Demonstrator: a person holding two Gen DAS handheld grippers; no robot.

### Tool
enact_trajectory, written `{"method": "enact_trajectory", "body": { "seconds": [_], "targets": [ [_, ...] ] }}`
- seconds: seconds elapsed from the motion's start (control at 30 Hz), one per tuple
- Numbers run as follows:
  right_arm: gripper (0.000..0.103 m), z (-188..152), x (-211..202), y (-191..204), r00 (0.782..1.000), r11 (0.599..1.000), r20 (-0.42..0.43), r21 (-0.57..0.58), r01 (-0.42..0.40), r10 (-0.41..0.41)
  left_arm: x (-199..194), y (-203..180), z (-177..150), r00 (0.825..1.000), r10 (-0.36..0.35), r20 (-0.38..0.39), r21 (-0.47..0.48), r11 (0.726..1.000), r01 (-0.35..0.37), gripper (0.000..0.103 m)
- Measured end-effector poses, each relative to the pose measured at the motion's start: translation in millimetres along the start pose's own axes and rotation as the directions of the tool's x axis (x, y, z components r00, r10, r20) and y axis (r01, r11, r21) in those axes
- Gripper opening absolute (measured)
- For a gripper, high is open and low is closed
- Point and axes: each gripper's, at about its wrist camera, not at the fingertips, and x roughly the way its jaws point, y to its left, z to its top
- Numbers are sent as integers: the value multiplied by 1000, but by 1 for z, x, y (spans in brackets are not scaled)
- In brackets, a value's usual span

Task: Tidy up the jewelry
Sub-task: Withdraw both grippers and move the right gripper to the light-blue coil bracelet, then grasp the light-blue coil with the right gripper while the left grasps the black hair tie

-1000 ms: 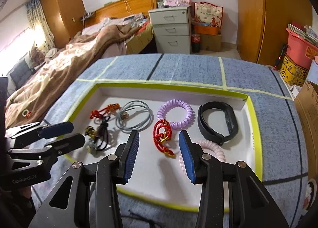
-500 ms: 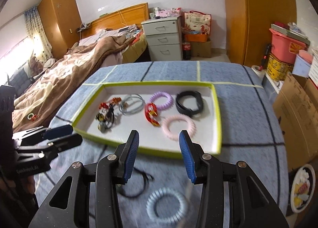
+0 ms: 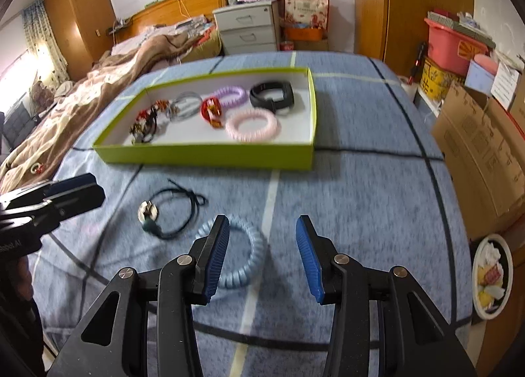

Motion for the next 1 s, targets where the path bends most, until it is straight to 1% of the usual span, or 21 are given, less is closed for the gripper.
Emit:
{"method": "enact_trajectory", "body": {
  "seconds": [0.13,0.47,0.57,0.67,0.7,0.77,0.87,1.0],
  "targets": [
    [44,-6,3,2,1000,1000,-19,2,-23,23,1,2,-5,1000,8,-11,-7,1000,-8,53],
    [43,-12,3,14,1000,999,-18,-51,-17,16,4,4,-12,999,27,-30,-15,1000,-27,53],
    [29,-14,3,16,1000,998,-17,-61,5,-7,6,2,-13,999,30,-39,-13,999,-30,53],
    [15,-14,3,13,1000,998,-19,-59,5,-6,9,0,-12,999,31,-45,-11,999,-31,53],
    [13,-14,3,12,1000,998,-19,-56,0,-1,11,-2,-12,998,33,-48,-8,999,-33,53],
    [10,-14,2,9,1000,999,-18,-44,-7,6,13,-4,-11,998,34,-55,-2,999,-34,53],
    [10,-14,-2,4,1000,1000,-4,-24,-14,14,17,-8,-10,997,33,-63,8,999,-32,53],
    [10,-12,-12,-4,999,1000,37,5,-21,21,23,-16,-9,996,41,-74,26,999,-39,53]
  ]
}}
